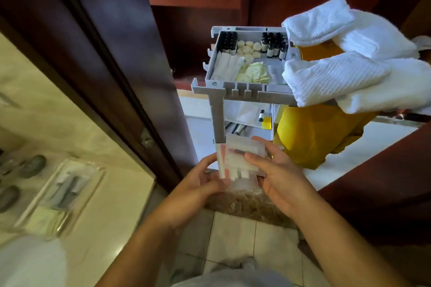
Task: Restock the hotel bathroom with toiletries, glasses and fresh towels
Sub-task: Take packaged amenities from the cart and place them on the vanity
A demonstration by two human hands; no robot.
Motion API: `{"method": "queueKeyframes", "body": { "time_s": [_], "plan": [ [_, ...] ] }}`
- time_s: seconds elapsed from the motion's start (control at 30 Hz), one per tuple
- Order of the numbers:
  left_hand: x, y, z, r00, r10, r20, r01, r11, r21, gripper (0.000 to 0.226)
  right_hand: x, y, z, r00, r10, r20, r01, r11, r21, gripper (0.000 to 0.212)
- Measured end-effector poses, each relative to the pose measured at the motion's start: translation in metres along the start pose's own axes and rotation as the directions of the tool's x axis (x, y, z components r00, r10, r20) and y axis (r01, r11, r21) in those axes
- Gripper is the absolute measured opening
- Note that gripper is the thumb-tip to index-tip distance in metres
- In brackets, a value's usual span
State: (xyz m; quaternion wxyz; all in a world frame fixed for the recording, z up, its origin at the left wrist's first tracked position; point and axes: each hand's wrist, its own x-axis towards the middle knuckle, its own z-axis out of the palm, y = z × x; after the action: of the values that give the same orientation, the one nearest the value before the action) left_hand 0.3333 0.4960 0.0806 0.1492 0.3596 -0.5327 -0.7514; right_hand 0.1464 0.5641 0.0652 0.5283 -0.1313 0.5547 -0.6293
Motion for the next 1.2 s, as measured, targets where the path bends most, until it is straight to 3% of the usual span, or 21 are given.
{"method": "queueKeyframes", "body": {
  "time_s": [0.17,0.3,0.4,0.67,1.03,1.2],
  "plan": [
    [-0.032,0.0,-0.064,0.974,0.065,-0.215,-0.053,0.996,0.065,0.057,0.009,0.032,0.064,0.994,0.017,0.107,0.004,0.981,-0.196,0.063],
    [-0.066,-0.008,-0.107,0.945,0.104,-0.311,-0.096,0.995,0.039,0.068,0.012,0.057,0.117,0.983,0.02,0.183,0.057,0.913,-0.403,0.045],
    [-0.091,-0.014,-0.136,0.919,0.111,-0.378,-0.119,0.993,0.003,0.076,0.01,0.075,0.154,0.976,0.024,0.215,0.08,0.884,-0.461,0.032],
    [-0.138,-0.033,-0.209,0.878,0.063,-0.474,-0.095,0.995,-0.043,0.086,0.002,0.129,0.244,0.96,0.05,0.275,0.135,0.777,-0.615,0.037],
    [-0.187,-0.063,-0.279,0.765,0.041,-0.643,-0.161,0.979,-0.129,0.038,-0.011,0.191,0.325,0.911,0.114,0.397,0.195,0.729,-0.657,0.039],
    [-0.2,-0.073,-0.296,0.73,0.005,-0.684,-0.193,0.961,-0.2,0.033,-0.013,0.202,0.345,0.887,0.159,0.434,0.231,0.662,-0.713,0.048]
  ]
}}
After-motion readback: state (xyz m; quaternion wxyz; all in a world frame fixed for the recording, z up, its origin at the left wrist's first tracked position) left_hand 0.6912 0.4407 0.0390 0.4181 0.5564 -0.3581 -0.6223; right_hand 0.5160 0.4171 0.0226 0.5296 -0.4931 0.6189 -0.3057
